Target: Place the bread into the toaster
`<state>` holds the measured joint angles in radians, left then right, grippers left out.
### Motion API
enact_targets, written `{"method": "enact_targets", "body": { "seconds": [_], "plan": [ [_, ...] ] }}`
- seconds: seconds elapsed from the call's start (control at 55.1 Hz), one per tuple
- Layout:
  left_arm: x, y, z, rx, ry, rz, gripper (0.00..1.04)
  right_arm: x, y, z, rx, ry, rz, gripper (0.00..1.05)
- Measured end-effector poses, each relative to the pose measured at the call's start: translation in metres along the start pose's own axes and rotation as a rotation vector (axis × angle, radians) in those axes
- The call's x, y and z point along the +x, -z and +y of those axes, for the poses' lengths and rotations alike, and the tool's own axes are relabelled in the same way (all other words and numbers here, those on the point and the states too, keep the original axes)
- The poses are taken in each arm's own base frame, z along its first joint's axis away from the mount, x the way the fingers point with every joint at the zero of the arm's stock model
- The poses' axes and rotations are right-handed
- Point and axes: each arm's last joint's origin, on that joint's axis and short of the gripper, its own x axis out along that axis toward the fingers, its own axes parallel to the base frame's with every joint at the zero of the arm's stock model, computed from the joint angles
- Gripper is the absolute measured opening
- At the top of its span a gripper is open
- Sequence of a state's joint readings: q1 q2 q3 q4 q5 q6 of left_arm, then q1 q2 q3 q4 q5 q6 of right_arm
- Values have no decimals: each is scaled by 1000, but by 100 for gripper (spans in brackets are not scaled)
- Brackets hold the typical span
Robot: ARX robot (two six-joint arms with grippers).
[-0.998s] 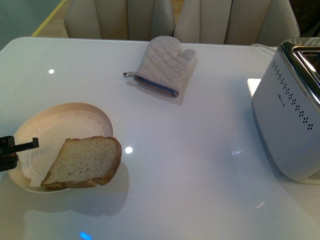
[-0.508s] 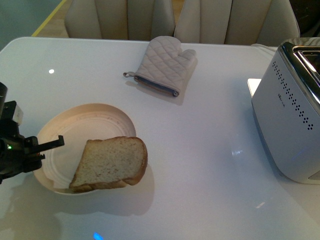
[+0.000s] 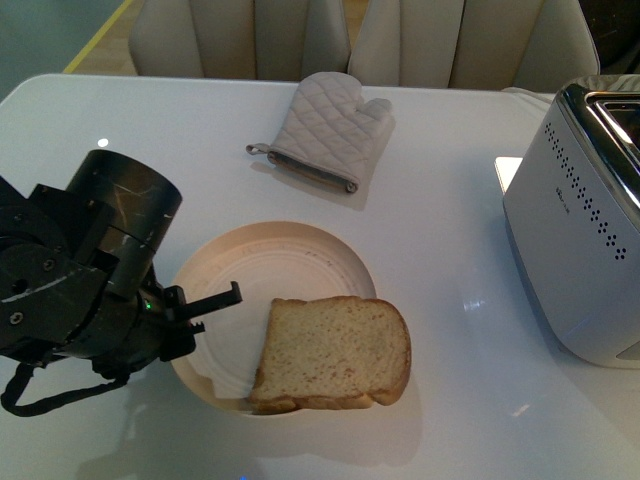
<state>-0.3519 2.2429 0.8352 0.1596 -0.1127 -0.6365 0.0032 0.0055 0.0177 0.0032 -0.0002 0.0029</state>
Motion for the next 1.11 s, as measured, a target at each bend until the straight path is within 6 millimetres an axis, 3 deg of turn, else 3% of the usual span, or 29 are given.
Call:
{"method": "enact_targets", "body": {
  "seconds": [0.254, 0.472, 0.599, 0.78, 0.943, 1.07, 1.107],
  "plan": [
    [-3, 9, -28, -4, 19, 18, 4, 0, 0, 0, 0, 0, 0, 96],
    [-3, 12, -40, -18, 24, 18, 4, 0, 0, 0, 0, 0, 0, 96],
    [-4, 12, -40, -23, 24, 16, 32, 0, 0, 0, 0, 0, 0, 96],
    [-18, 0, -24, -67, 26, -25, 57, 0, 0, 0, 0, 0, 0, 96],
    [-53, -27, -4, -111, 74, -160, 79, 0, 0, 0, 0, 0, 0, 96],
    [-94, -44, 17, -134, 138, -299, 98, 0, 0, 0, 0, 0, 0, 96],
    [-106, -47, 22, -127, 151, -338, 99, 0, 0, 0, 0, 0, 0, 96]
  ]
}}
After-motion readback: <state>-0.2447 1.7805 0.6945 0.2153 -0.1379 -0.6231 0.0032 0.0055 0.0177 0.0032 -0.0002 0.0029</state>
